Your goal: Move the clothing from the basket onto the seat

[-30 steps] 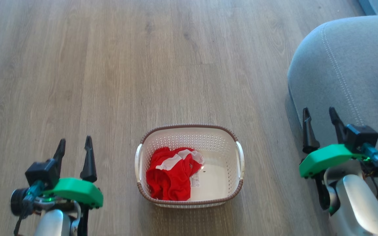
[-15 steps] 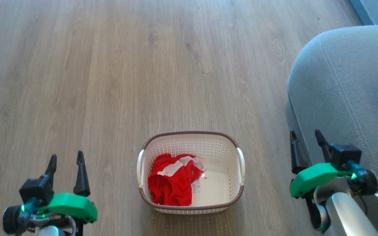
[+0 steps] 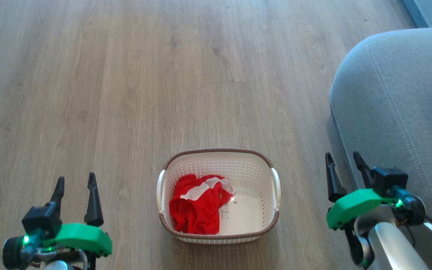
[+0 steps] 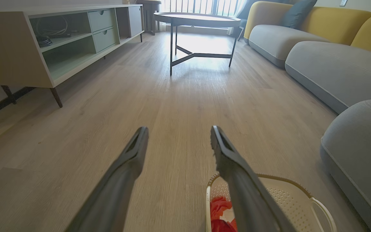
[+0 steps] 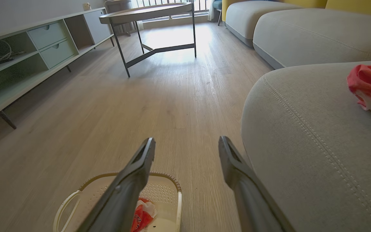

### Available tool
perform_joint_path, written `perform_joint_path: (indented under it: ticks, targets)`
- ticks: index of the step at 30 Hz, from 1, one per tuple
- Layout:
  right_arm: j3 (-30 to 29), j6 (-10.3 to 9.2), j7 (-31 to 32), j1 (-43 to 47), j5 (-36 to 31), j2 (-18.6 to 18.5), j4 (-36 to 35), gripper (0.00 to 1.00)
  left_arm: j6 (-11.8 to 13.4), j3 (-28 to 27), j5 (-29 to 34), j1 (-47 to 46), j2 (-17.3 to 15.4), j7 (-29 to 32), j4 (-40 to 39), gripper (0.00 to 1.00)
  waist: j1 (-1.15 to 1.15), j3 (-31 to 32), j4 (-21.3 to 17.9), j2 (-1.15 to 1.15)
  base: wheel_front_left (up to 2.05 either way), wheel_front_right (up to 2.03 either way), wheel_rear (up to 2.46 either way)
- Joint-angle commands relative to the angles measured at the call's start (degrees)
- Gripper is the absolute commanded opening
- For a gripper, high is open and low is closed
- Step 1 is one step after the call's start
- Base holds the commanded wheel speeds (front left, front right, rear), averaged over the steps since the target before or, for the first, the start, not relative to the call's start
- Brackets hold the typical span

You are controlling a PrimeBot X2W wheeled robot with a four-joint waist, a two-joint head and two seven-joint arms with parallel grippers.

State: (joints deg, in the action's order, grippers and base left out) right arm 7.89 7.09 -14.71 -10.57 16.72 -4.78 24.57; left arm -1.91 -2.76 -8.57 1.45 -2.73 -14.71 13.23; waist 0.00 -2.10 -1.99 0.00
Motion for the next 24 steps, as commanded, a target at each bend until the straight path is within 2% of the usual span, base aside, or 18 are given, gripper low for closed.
perform_joint_path:
  ticks: [1, 11, 19, 24]
  targets:
    - [1.4, 0.40, -0.3, -1.4, 0.3, -0.1, -2.0, 1.00, 0.2, -1.6, -0.2, -1.6, -0.2, -0.3, -2.0, 1.00, 0.00, -0.1, 0.0, 0.00, 0.00, 0.00, 0.00]
    - [0.7, 0.40, -0.3, -1.9, -0.1, 0.0, -3.6, 1.00, 0.4, 0.7, -1.0, -1.6, -0.2, -0.3, -1.9, 1.00, 0.00, -1.4, -0.1, 0.00, 0.00, 0.00, 0.00]
    - [0.2, 0.40, -0.3, -3.8, -0.8, 0.1, -6.7, 1.00, -2.0, 1.6, -1.4, -4.0, -0.2, -0.3, 0.6, 1.00, 0.00, -6.0, -0.5, 0.00, 0.00, 0.00, 0.00]
    - [0.3, 0.40, -0.3, -6.1, -1.7, 0.2, -9.6, 1.00, -3.2, 3.3, -1.4, -6.6, -0.2, -0.3, 2.0, 1.00, 0.00, -11.2, -1.0, 0.00, 0.00, 0.00, 0.00]
